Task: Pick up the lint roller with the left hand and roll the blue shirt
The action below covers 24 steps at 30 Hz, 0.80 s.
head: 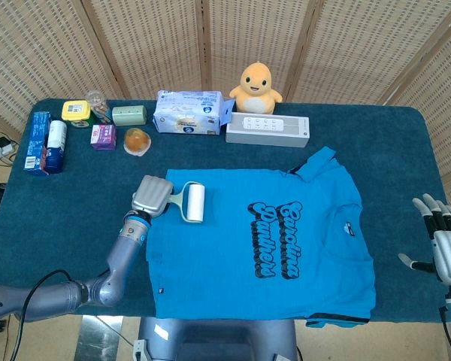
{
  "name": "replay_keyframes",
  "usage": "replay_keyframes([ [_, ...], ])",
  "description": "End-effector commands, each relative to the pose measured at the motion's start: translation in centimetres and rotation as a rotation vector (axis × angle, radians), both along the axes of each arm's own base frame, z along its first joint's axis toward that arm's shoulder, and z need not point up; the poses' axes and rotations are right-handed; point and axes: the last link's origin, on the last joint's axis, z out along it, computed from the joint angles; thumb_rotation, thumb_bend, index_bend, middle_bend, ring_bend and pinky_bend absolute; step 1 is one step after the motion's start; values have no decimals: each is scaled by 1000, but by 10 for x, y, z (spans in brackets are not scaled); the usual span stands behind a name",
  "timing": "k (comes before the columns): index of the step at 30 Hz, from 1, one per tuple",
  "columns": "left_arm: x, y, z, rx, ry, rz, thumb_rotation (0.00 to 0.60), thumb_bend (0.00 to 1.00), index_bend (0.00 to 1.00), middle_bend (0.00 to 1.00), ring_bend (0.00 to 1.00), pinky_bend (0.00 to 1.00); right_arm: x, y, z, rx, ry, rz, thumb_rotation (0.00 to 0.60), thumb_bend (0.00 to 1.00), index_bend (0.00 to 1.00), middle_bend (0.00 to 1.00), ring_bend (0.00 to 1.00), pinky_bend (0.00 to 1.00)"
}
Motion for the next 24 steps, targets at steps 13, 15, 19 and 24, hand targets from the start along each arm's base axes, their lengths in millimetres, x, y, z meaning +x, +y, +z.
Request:
replay_keyframes([
  [13, -15, -8, -22, -198, 24, 54, 600, 434, 40, 149, 72, 520, 0, 0, 1, -3, -3, 0, 600, 0, 60, 0, 0, 0],
  [15, -18, -9, -21, -219, 47, 66, 600, 347, 0, 36, 8, 443, 0, 0, 2, -3, -2, -1, 600, 0, 60, 0, 0, 0],
  [19, -18, -11, -10, -224, 69, 71, 600, 236, 0, 0, 0, 322, 0, 1, 1, 1, -2, -1, 600, 0, 60, 0, 0, 0],
  [24, -17, -15, 6, -188, 77, 53, 600, 142, 0, 0, 0, 237, 1, 2, 0, 4, -1, 3, 600, 0, 60, 0, 0, 0],
])
